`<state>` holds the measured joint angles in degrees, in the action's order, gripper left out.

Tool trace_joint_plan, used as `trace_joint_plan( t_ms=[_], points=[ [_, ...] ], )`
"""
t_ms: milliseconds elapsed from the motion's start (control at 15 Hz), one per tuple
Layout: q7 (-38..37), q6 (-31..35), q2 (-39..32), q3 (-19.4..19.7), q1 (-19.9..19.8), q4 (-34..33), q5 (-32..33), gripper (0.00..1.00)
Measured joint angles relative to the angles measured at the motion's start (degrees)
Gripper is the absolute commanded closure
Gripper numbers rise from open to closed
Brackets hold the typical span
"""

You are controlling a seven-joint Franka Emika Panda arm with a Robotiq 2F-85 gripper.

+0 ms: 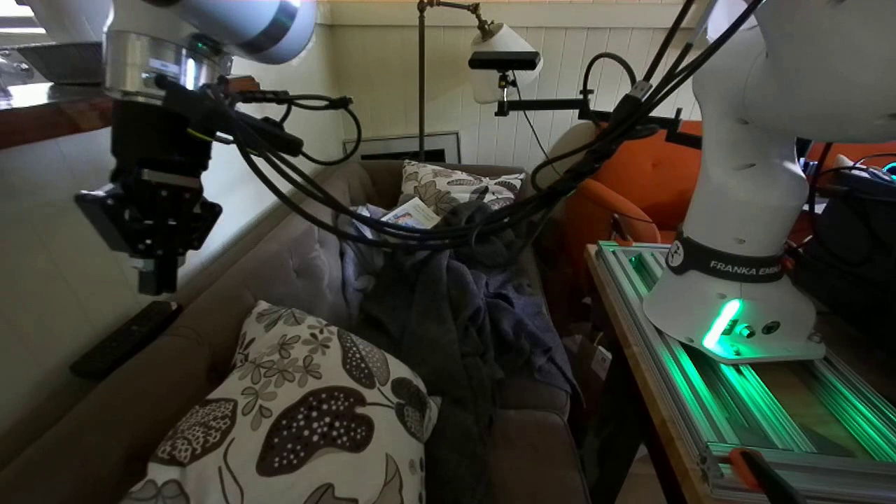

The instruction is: Move the pillow on the left slightly to the left

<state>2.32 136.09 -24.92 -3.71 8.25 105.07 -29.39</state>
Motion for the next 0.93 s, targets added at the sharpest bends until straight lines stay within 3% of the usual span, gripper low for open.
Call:
trace_joint_plan(
  t_ms=[67,133,467,533,933],
  points=[
    [-2.39,1.04,0.04,0.83,-0.48,1.04,1.75,0.96],
    [-4.87,1.81,0.07,1.71,-0.83,2.07,3.49,0.86],
    [-4.97,1.94,-0.06,0.43,-2.10,2.29,3.89,0.86],
    [-4.97,1.94,-0.06,0.33,-2.10,2.28,3.89,0.96],
    [-7.32,3.97,-0.41,0.95,-4.56,2.11,3.84,0.96]
  ],
)
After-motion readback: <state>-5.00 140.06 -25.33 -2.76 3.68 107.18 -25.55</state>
